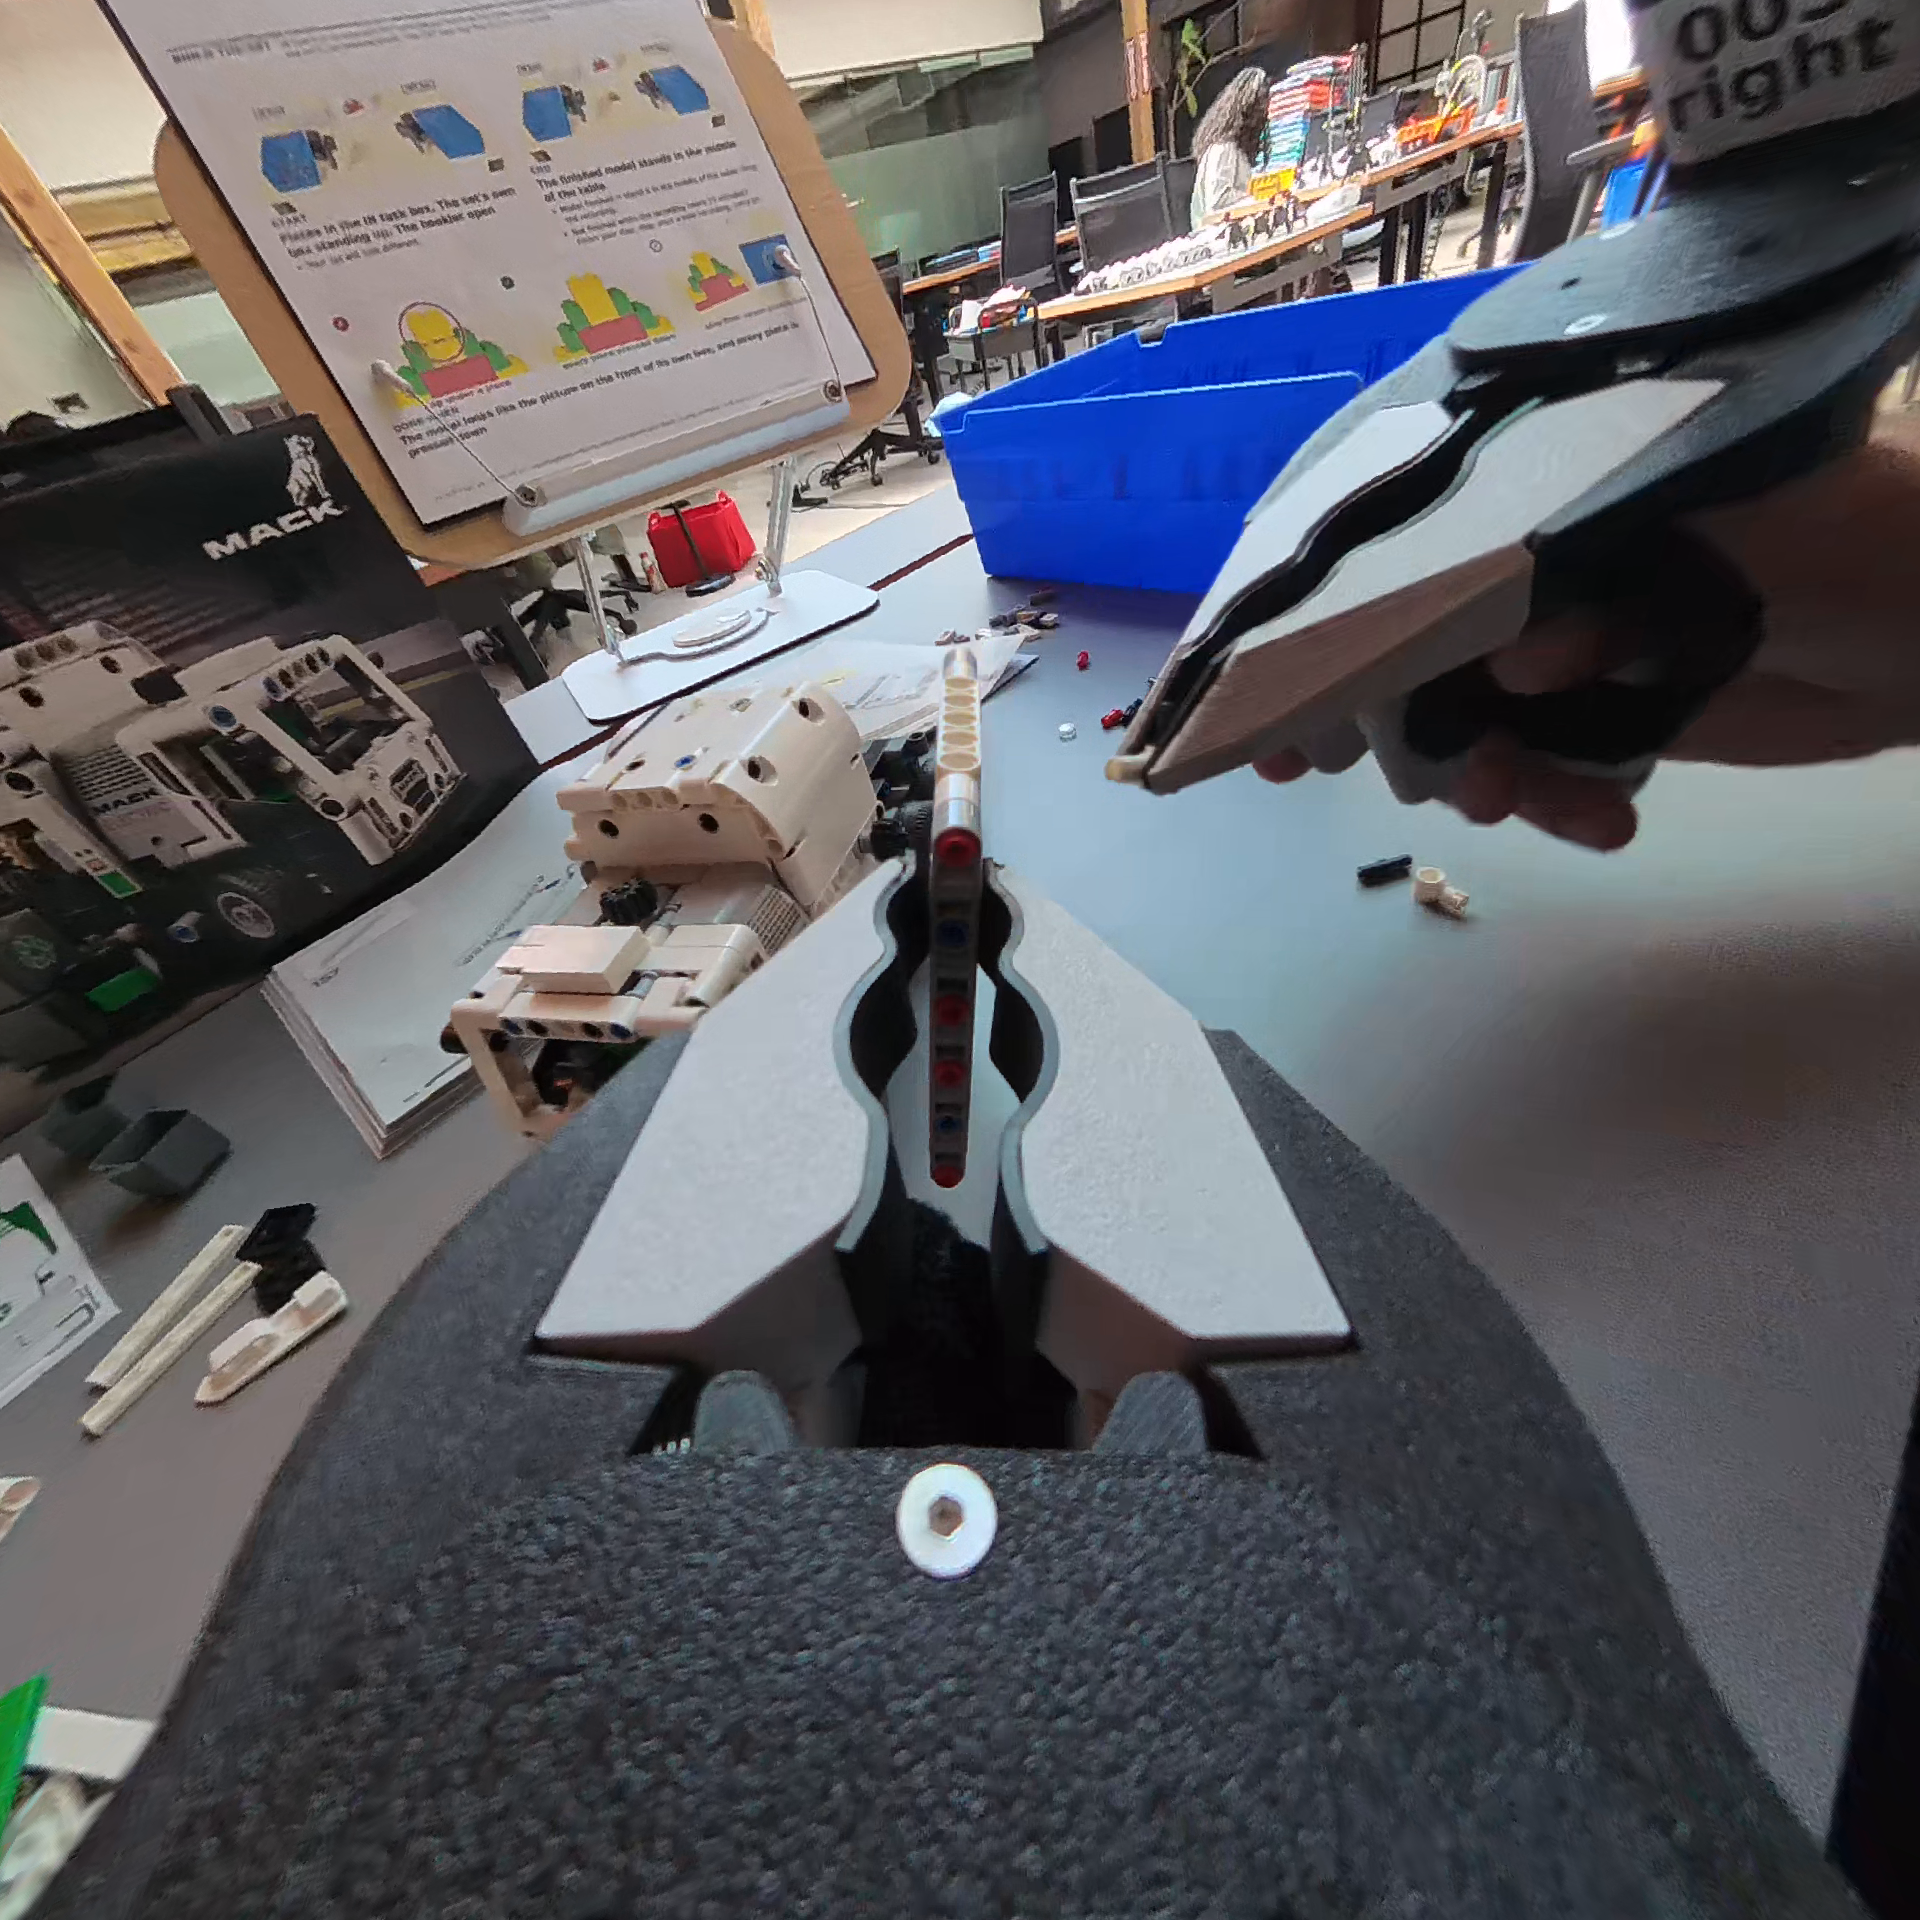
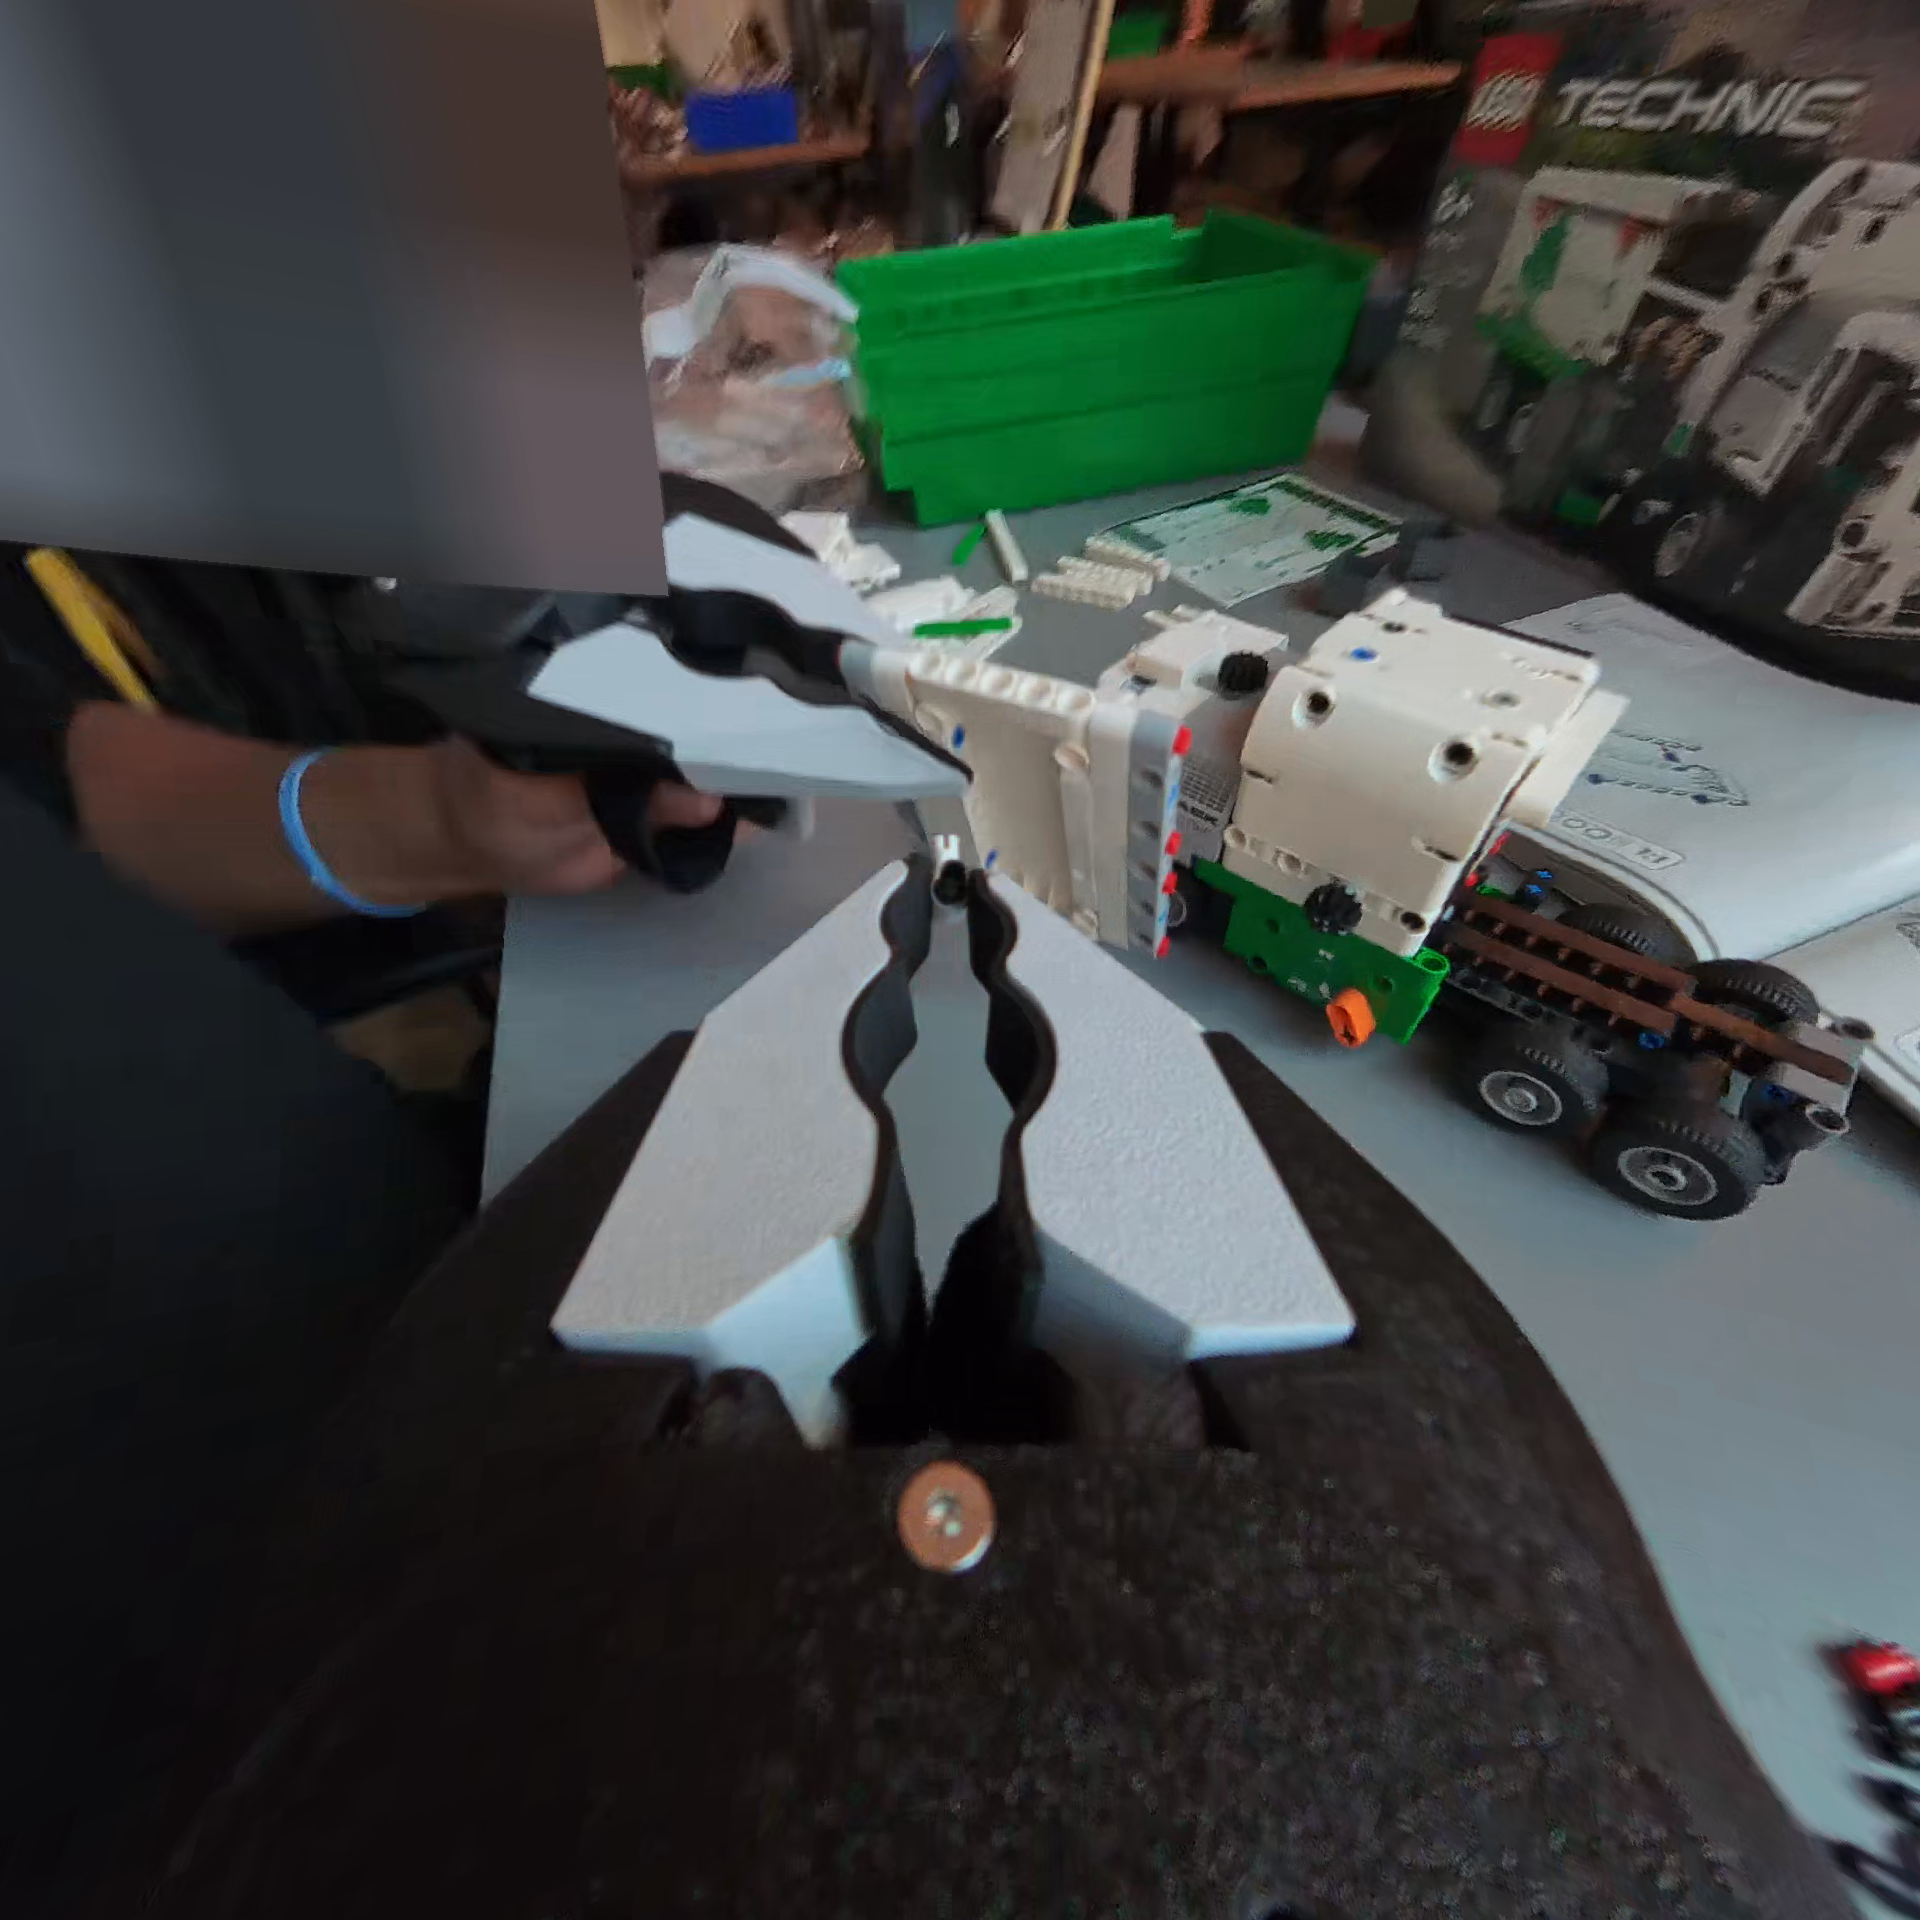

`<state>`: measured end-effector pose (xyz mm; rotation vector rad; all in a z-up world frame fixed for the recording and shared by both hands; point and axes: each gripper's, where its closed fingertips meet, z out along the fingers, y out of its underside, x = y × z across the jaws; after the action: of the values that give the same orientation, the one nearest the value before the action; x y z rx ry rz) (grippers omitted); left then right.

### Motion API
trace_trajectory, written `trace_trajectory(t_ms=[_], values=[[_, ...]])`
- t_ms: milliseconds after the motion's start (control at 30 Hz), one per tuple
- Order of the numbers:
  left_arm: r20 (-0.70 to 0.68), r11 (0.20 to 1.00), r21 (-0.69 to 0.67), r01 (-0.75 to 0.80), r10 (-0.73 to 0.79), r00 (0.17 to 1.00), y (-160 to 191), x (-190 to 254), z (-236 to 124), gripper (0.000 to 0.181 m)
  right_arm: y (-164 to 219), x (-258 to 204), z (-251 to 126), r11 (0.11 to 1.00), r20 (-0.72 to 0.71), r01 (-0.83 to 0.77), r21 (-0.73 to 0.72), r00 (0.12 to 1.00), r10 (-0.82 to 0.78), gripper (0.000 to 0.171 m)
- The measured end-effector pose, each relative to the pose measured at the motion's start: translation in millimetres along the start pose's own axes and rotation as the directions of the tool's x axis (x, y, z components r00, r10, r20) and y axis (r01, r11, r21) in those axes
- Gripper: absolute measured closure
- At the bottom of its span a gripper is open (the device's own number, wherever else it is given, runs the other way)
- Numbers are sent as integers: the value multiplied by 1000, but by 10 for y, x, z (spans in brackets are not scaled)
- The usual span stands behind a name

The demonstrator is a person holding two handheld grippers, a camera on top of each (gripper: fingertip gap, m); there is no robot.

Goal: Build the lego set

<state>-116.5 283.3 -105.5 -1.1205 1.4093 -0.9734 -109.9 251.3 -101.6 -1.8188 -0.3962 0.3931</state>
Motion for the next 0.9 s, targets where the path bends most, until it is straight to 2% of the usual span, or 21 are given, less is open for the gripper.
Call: trace_trajectory(t_ms=[100,200,367,667,900], values=[[-8,999,-25,34,-35,999,29,49,40,176,-40,-61,101,998,-142,-5,60,990,13,166],[-17,1000,-21,9,-10,1000,9,107,51,176,-56,-60,109,990,-221,-70,122,970,96,166],[-6,998,-19,-68,68,998,-22,200,29,176,-45,-102,95,978,-236,-124,167,958,162,166],[26,991,-25,-131,131,991,-52,274,38,176,-48,-117,39,986,-302,-78,149,946,121,166],[136,935,-67,-348,354,925,-54,255,37,175,-31,-116,17,987,-319,-81,142,940,123,166]])
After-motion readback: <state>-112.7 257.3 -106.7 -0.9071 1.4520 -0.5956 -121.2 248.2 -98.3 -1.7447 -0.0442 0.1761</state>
